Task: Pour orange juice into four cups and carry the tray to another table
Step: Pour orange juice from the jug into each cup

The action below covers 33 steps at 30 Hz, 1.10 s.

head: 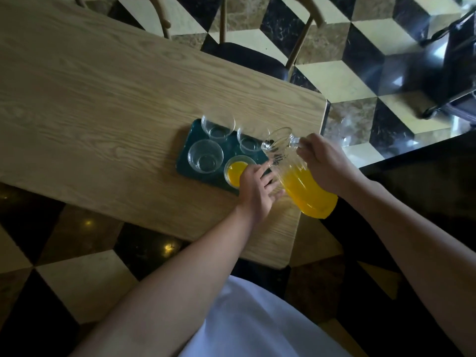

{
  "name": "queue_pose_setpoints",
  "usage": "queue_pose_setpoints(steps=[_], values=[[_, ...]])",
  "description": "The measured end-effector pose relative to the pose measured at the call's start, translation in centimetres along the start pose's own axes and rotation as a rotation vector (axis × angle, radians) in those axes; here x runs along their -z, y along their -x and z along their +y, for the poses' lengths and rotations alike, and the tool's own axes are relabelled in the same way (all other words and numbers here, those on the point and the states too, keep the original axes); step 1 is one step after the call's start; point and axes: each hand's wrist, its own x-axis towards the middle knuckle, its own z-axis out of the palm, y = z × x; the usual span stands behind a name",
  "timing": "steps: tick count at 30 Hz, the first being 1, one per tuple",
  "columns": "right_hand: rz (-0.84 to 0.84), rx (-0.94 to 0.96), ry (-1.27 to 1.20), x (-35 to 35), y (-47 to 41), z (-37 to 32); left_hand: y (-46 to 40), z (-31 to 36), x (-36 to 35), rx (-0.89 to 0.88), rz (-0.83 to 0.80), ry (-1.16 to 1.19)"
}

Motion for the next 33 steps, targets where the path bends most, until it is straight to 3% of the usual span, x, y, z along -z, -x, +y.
queue_pose_setpoints(steps=[9,33], values=[[-0.127,-0.059,0.073,0.2,-4.1,-0.1,-1.6,1.4,-1.2,0.08,0.052,0.061],[-0.318,-0.095,0.296,0.8,-8.0,-2.8,-3.1,1.1,-1.8,0.065,-0.075,0.102]])
